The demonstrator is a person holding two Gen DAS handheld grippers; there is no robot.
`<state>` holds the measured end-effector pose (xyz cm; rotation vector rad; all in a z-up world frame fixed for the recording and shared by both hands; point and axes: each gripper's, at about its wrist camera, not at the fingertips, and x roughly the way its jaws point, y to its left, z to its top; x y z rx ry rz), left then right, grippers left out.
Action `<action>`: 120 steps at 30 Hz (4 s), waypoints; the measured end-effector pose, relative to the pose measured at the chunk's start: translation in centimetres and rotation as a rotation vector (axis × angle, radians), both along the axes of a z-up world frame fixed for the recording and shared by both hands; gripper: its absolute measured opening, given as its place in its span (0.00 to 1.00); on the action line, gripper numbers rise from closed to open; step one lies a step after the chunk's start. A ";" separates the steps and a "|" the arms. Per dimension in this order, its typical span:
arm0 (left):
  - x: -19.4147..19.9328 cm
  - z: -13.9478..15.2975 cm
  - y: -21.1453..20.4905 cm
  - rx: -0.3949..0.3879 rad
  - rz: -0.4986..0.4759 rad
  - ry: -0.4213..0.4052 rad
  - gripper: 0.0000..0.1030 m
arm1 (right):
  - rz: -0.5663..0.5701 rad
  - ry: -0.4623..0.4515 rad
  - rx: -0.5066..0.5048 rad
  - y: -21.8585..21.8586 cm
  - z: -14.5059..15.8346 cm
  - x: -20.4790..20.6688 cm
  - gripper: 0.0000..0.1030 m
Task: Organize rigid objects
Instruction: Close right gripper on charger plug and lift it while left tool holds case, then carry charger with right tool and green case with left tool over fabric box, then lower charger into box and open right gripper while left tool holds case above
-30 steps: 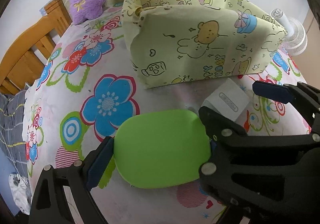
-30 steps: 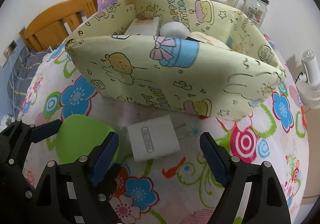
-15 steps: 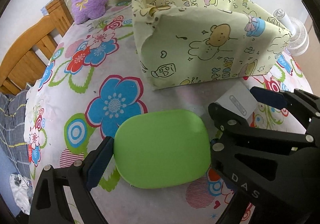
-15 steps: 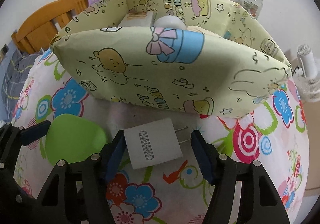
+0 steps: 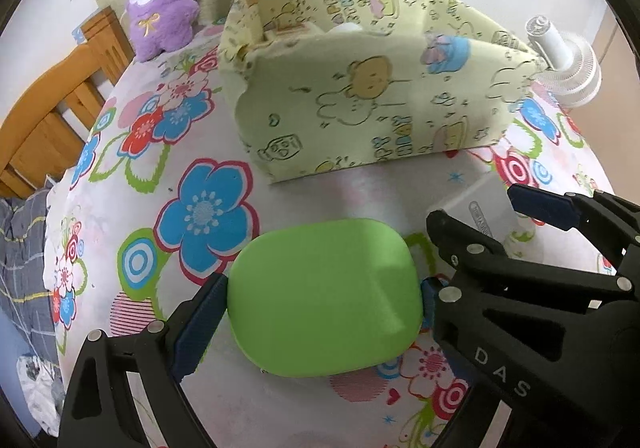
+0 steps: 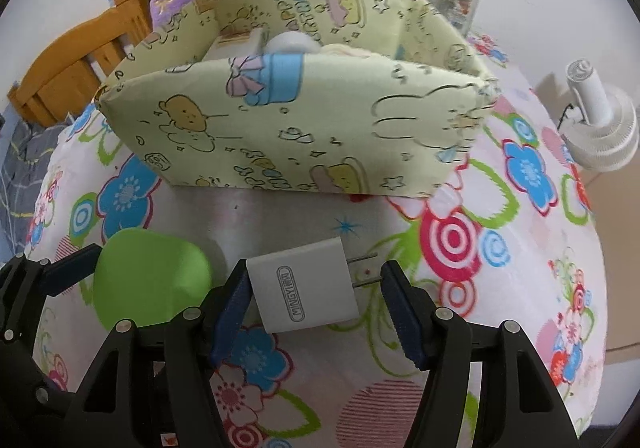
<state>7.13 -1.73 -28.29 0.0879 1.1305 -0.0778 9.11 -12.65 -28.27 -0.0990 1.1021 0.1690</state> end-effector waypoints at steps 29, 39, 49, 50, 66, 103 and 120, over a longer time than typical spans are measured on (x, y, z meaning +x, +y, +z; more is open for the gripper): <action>-1.8 8.2 -0.5 -0.045 -0.086 -0.125 0.93 | -0.161 -0.115 0.038 -2.1 8.5 -3.3 0.65; -0.9 10.5 -1.1 -0.034 -0.071 -0.169 0.93 | -0.107 -0.135 0.048 -2.3 10.7 -1.6 0.65; 2.1 12.5 -1.4 -0.044 -0.020 -0.184 0.93 | -0.041 -0.157 0.071 -2.2 12.8 2.1 0.65; 2.4 12.6 -1.4 -0.047 -0.017 -0.184 0.93 | -0.034 -0.158 0.066 -2.2 13.0 2.4 0.65; 6.3 12.2 -1.4 -0.018 -0.012 -0.178 0.93 | 0.004 -0.114 0.062 -1.5 11.9 7.4 0.65; 9.5 8.7 -1.0 -0.011 -0.003 -0.090 0.93 | -0.091 -0.008 0.120 -2.6 8.7 9.2 0.78; 11.4 10.4 -3.3 -0.055 -0.033 -0.142 0.93 | -0.122 -0.081 0.071 -4.7 11.9 9.8 0.82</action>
